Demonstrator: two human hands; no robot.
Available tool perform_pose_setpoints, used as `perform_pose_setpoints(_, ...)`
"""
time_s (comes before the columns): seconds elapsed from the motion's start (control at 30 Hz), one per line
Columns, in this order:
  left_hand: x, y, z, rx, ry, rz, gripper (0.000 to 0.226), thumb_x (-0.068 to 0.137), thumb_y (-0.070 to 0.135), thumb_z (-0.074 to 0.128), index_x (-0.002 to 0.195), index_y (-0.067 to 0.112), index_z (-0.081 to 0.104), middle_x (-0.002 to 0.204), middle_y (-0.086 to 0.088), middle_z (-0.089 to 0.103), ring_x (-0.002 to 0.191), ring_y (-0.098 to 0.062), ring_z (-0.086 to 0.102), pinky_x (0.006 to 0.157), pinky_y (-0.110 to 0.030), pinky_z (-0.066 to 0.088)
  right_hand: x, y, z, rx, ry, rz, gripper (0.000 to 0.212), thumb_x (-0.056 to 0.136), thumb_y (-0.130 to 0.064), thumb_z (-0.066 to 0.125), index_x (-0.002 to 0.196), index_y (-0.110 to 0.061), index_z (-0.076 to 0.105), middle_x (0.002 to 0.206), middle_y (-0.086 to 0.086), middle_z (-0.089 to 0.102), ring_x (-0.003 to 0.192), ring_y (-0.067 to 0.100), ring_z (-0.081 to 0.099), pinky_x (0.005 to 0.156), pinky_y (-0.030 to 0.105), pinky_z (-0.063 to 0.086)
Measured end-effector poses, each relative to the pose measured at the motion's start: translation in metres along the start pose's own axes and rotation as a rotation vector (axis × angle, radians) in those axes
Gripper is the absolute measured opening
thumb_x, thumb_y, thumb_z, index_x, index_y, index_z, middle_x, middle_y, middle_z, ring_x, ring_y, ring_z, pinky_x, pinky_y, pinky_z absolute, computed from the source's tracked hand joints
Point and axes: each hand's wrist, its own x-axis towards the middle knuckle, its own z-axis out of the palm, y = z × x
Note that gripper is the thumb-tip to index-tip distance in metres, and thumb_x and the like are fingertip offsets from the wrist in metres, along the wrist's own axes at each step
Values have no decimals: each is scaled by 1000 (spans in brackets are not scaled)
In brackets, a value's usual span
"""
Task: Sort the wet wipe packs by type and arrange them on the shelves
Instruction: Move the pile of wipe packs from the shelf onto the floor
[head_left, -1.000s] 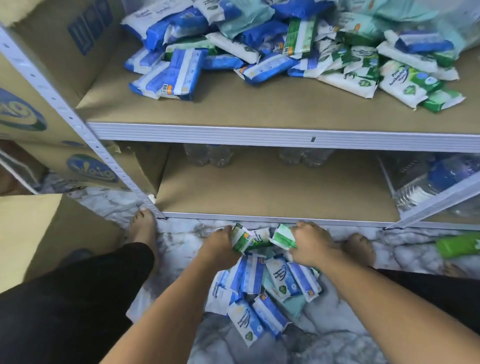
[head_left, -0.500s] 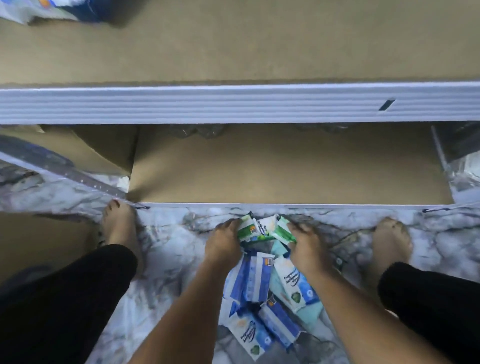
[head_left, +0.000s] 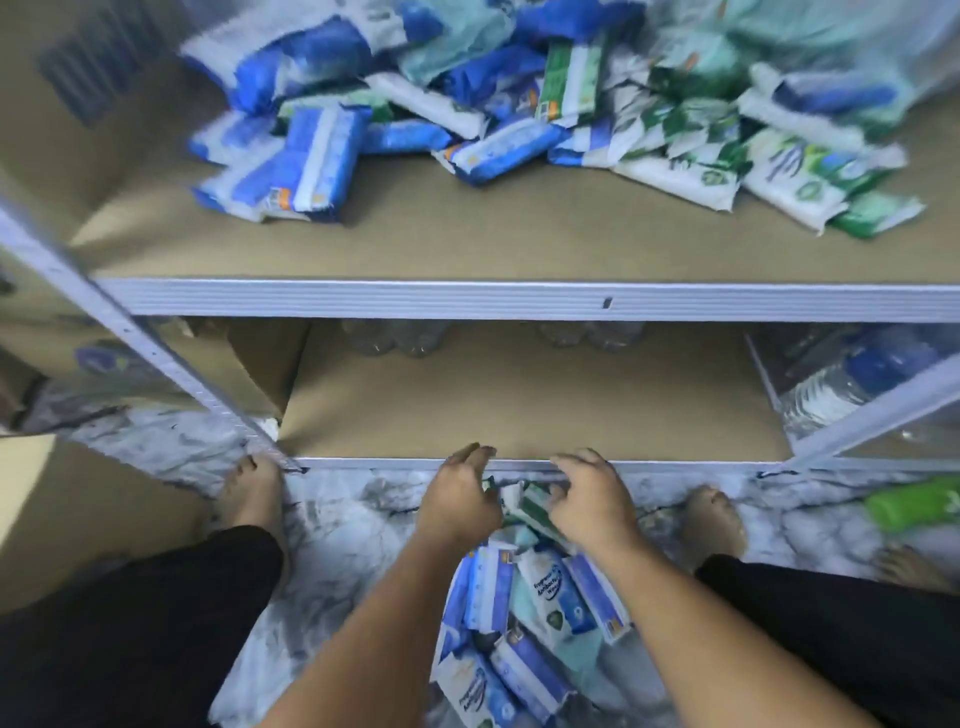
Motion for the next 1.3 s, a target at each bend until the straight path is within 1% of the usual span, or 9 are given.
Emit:
perform_pose_setpoints(0.23,-11,104,-74,52,236,390,54,76,17,45,126,16,65,139,-5,59,129,-23,54,107,-29,45,-9,-47,-147,-23,313,-160,27,81,-15,58,101,-21,75,104,0,71,99,29,65,81,33,54)
perform_pose_setpoints(0.33,-21,149,-107,87,353,600,47,75,14,48,118,21,66,128,5,61,114,-18,61,90,-28,53,-10,-53,-207,-22,482,-260,27,77,-19,52,91,-18,75,92,2,73,88,30,66,76,35,54)
perform_pose_setpoints(0.53,-9,208,-137,136,454,803,35,79,12,50,110,18,64,116,1,61,100,-26,61,81,-41,52,9,-36,-278,30,555,-188,31,81,-12,61,109,-20,72,103,1,67,101,27,60,86,36,52)
perform_pose_setpoints(0.8,68,258,-128,317,367,658,56,88,29,50,143,17,47,150,-4,46,139,-26,41,110,-44,40,52,-8,-297,-207,426,37,59,91,-26,52,149,-34,39,163,-6,21,145,29,16,108,52,25)
perform_pose_setpoints(0.9,96,269,-122,372,279,561,62,98,40,44,154,20,30,162,-3,29,152,-25,17,121,-46,20,68,-5,-305,-275,370,74,65,94,-31,48,154,-37,25,164,-9,16,145,28,15,108,54,22)
perform_pose_setpoints(1.03,109,272,-116,456,292,505,60,98,55,33,154,34,25,154,-1,32,144,-29,24,114,-52,26,81,-6,-312,-337,409,107,60,90,-50,54,146,-35,40,145,-5,35,128,29,27,98,49,28)
perform_pose_setpoints(1.13,104,268,-117,373,399,529,46,96,56,37,135,38,52,130,-2,46,123,-30,40,100,-48,38,84,-12,-313,-295,415,131,50,86,-63,59,127,-34,60,135,-3,44,126,28,31,95,47,29)
perform_pose_setpoints(1.2,100,263,-120,238,494,564,37,95,54,42,104,26,64,108,-3,52,103,-30,48,91,-43,44,82,-18,-311,-266,410,150,48,82,-67,62,117,-34,64,131,-3,49,127,27,33,96,48,29)
perform_pose_setpoints(1.3,94,250,-130,44,599,527,38,87,44,64,62,22,46,78,-1,49,76,-28,52,72,-35,46,76,-27,-307,-239,378,136,48,77,-69,64,105,-30,61,120,-4,56,122,26,44,97,47,35)
